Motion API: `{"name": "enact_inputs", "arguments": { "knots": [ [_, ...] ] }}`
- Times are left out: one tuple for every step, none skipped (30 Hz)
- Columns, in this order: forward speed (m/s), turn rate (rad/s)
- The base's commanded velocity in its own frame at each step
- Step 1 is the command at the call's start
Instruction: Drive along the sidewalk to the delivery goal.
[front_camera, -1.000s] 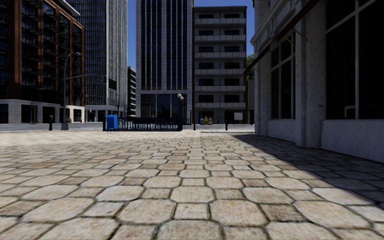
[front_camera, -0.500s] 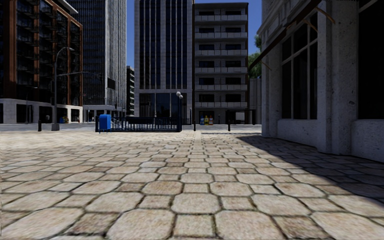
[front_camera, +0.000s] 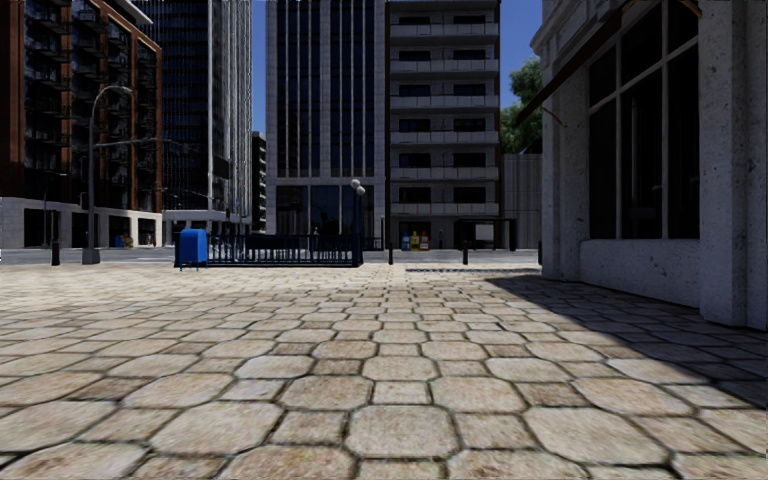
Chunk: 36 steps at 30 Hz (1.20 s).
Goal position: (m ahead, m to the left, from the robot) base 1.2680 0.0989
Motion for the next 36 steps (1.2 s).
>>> {"name": "enact_inputs", "arguments": {
  "knots": [
    [2.0, 0.0],
    [2.0, 0.0],
    [2.0, 0.0],
    [2.0, 0.0],
    [2.0, 0.0],
    [2.0, 0.0],
    [2.0, 0.0],
    [2.0, 0.0],
    [2.0, 0.0],
    [2.0, 0.0],
    [2.0, 0.0],
    [2.0, 0.0],
    [2.0, 0.0],
    [2.0, 0.0],
    [2.0, 0.0],
    [2.0, 0.0],
    [2.0, 0.0],
    [2.0, 0.0],
    [2.0, 0.0],
    [2.0, 0.0],
    [2.0, 0.0],
    [2.0, 0.0],
    [2.0, 0.0],
    [2.0, 0.0],
    [2.0, 0.0],
    [2.0, 0.0],
    [2.0, 0.0],
    [2.0, 0.0],
    [2.0, 0.0],
    [2.0, 0.0],
    [2.0, 0.0],
    [2.0, 0.0],
    [2.0, 0.0],
    [2.0, 0.0],
    [1.75, 0.0],
    [1.75, 0.0]
  ]
}}
